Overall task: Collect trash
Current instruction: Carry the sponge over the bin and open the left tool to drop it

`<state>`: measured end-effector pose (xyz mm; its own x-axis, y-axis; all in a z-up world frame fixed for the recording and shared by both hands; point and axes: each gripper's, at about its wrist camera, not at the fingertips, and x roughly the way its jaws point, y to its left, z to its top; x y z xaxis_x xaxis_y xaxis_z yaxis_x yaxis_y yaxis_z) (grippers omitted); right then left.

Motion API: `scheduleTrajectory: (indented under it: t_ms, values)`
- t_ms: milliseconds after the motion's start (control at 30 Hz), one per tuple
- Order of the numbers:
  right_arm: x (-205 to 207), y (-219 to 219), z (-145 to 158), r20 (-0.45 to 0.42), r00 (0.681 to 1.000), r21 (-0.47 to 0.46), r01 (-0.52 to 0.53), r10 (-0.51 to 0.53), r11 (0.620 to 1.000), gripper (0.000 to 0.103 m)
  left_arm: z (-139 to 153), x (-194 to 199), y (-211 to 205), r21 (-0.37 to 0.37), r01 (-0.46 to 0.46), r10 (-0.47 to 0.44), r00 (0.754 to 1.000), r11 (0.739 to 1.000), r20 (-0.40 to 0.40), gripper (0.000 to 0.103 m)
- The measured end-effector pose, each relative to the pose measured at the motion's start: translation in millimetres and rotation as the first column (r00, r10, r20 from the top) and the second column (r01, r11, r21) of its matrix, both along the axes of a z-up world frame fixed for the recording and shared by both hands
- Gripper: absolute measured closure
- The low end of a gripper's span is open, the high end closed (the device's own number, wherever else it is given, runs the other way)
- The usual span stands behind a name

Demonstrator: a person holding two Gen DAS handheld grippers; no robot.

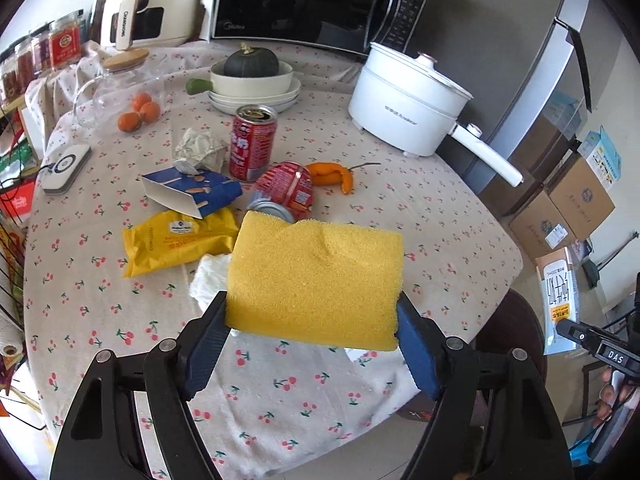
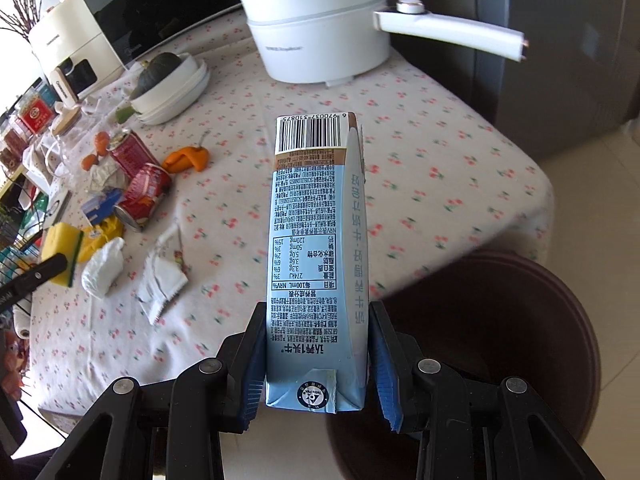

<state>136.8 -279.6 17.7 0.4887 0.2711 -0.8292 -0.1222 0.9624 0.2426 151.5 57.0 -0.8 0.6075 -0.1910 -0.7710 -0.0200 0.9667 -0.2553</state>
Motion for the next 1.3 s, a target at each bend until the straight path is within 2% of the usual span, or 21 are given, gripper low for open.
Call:
scheduleTrajectory:
  t_ms: [167,367,567,767,933,1067,1167,1300]
  values:
    - [-18.2,-35.6,-14.0,-0.028,0.999,-0.009,0.041,-0.042,0.999,0.062,2.5,-6.8,-45.3,-0.012,0.089,-0.089,0.996,0.996,0.004,0.023]
    - [-38.6,-76.3,-30.9,-0.059,0.993,-0.021,0.099,-0.100,0.995,0.062,-2.7,-12.3,-107.5,0.012,0.209,-0.209,0.978,0.978,0.006,0.023]
    - [-53.6,-112.3,-44.0,-0.083,0.985,-0.033,0.152,-0.154,0.988,0.062,-16.0,-14.2,-166.1,0.023,0.317,-0.317,0.948,0.948,-0.008,0.023]
    - [-61.0,-135.9,-51.9,-0.098,0.977,-0.042,0.187,-0.190,0.982,0.062,-30.6,-17.4,-215.1,0.039,0.420,-0.419,0.908,0.907,-0.016,0.022]
    - [-64.5,-144.1,-56.0,-0.107,0.975,-0.046,0.191,-0.195,0.981,0.062,-41.0,-16.8,-243.5,0.023,0.500,-0.500,0.866,0.865,-0.020,0.017]
    - [-65.6,-150.2,-58.3,-0.113,0.973,-0.050,0.197,-0.202,0.979,0.062,-49.6,-16.7,-257.6,0.076,0.529,-0.528,0.849,0.845,-0.023,0.009]
    - [-65.8,-152.8,-60.1,-0.118,0.971,-0.051,0.202,-0.207,0.978,0.062,-52.2,-15.6,-261.2,0.099,0.530,-0.530,0.848,0.842,-0.024,0.005]
    - [-64.9,-153.6,-61.6,-0.124,0.970,-0.052,0.205,-0.210,0.977,0.062,-50.5,-14.3,-254.8,0.105,0.515,-0.516,0.857,0.851,-0.020,0.004]
